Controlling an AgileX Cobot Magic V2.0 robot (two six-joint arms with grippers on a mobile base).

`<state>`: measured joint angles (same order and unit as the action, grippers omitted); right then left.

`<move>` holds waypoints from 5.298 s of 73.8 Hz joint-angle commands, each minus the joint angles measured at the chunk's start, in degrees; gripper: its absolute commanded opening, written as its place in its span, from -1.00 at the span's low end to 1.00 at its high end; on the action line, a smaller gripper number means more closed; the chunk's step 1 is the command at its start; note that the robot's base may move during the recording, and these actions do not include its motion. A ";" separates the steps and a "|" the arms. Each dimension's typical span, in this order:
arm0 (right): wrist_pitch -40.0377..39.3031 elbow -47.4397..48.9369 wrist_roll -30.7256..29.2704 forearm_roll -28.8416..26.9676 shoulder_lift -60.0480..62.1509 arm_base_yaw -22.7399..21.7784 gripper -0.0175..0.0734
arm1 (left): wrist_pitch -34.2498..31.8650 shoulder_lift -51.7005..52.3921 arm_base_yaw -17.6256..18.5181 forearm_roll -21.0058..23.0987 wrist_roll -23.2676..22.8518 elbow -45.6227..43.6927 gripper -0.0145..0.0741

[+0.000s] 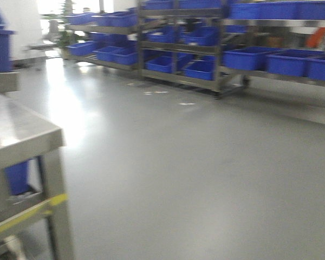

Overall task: Pick and sort blue part to right shelf
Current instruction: 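Drive the base to the blue bin rack holding both parts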

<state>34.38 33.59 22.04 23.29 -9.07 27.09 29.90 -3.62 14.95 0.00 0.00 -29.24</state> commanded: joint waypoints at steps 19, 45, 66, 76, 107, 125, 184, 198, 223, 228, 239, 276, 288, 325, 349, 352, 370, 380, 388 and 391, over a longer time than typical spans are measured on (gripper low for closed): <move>-5.19 1.78 -0.10 1.73 -0.87 0.01 0.00 | -5.06 -0.79 0.37 0.00 -0.37 -1.49 0.01; -5.19 1.78 -0.10 1.73 -0.87 0.01 0.00 | -5.06 -0.79 0.37 0.00 -0.37 -1.49 0.01; -5.19 1.78 -0.10 1.73 -0.87 0.01 0.00 | -5.06 -0.79 0.37 0.00 -0.37 -1.49 0.01; -5.19 1.78 -0.10 1.73 -0.87 0.01 0.00 | -5.06 -0.79 0.37 0.00 -0.37 -1.49 0.01; -5.19 1.78 -0.10 1.73 -0.87 0.01 0.00 | -5.06 -0.79 0.37 0.00 -0.37 -1.49 0.01; -5.19 1.78 -0.10 1.73 -0.87 0.01 0.00 | -5.06 -0.79 0.37 0.00 -0.37 -1.49 0.01; -5.13 1.78 -0.10 1.73 -0.87 0.01 0.00 | -5.06 -0.79 0.37 0.00 -0.37 -1.49 0.01; -5.13 1.78 -0.10 1.73 -0.87 0.01 0.00 | -5.06 -0.79 0.37 0.00 -0.37 -1.49 0.01; -5.20 1.78 -0.10 1.73 -0.87 0.01 0.00 | -5.06 -0.79 0.37 0.00 -0.37 -1.49 0.01; -5.20 1.78 -0.10 1.73 -0.87 0.01 0.00 | -5.06 -0.79 0.37 0.00 -0.37 -1.49 0.01; -5.19 1.78 -0.10 1.73 -0.87 0.01 0.00 | -5.06 -0.79 0.37 0.00 -0.37 -1.49 0.01; -5.20 1.78 -0.10 1.73 -0.87 0.01 0.00 | -5.06 -0.79 0.37 0.00 -0.37 -1.49 0.01; -5.12 1.78 -0.10 1.73 -0.87 0.01 0.00 | -5.06 -0.79 0.37 0.00 -0.37 -1.49 0.01; -5.19 1.78 -0.10 1.73 -0.87 0.01 0.00 | -5.06 -0.79 0.37 0.00 -0.37 -1.49 0.01; -5.19 1.78 -0.10 1.73 -0.87 0.01 0.00 | -5.06 -0.79 0.37 0.00 -0.37 -1.49 0.01; -5.19 1.78 -0.10 1.73 -0.87 0.01 0.00 | -5.06 -0.79 0.37 0.00 -0.37 -1.49 0.01; -5.13 1.78 -0.10 1.73 -0.87 0.01 0.00 | -5.06 -0.79 0.37 0.00 -0.37 -1.49 0.01; -5.19 1.78 -0.10 1.73 -0.87 0.01 0.00 | -5.06 -0.79 0.37 0.00 -0.37 -1.49 0.01; -5.19 1.78 -0.10 1.73 -0.87 0.01 0.00 | -5.06 -0.79 0.37 0.00 -0.37 -1.49 0.01; -5.19 1.78 -0.10 1.73 -0.87 0.01 0.00 | -5.06 -0.79 0.37 0.00 -0.37 -1.49 0.01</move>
<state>34.38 33.59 22.04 23.43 -9.07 27.09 30.16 -3.62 14.95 0.00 0.00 -29.24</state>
